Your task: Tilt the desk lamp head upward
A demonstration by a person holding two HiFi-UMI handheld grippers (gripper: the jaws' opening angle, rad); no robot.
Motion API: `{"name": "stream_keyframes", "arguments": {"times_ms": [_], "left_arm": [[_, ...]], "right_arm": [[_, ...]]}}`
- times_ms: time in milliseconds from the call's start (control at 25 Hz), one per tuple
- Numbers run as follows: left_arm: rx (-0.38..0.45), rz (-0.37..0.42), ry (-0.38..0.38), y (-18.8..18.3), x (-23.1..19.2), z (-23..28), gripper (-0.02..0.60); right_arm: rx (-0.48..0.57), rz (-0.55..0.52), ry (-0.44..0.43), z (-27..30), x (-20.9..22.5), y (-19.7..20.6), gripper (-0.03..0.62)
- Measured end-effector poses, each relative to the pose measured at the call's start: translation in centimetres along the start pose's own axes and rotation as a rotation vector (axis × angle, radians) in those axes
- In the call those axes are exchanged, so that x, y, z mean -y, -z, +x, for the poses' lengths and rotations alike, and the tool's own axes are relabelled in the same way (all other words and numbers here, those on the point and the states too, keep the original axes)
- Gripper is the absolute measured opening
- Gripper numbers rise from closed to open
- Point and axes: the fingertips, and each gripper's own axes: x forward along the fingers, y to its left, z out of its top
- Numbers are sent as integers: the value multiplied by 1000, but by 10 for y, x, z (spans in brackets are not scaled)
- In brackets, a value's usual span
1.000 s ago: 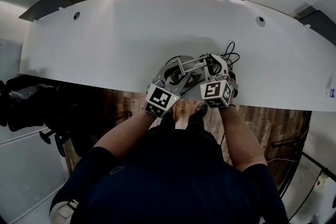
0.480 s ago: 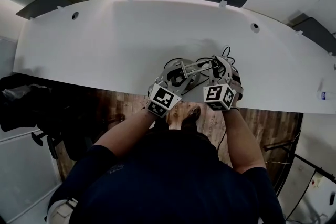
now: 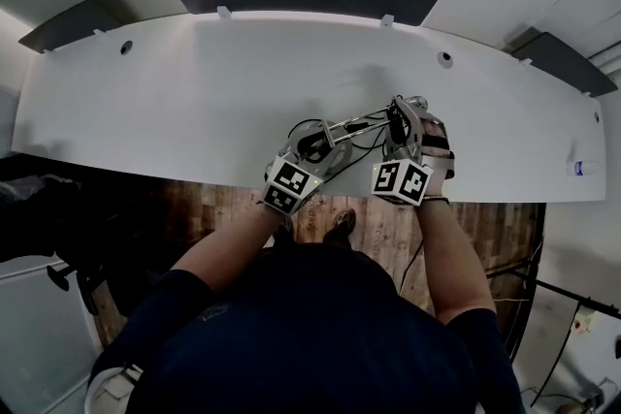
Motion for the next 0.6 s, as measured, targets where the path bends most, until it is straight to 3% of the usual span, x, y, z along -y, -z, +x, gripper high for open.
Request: {"name": "stream_keyframes", "arguments": {"times_ms": [280,600], "left_arm": [[21,1,12,0,2,1,132],[16,-10,40,-1,4,2,132]], "right_arm": [[-10,-323,67,-17,29,-26,98],[-33,-440,123,-33,46,-49,107]]}}
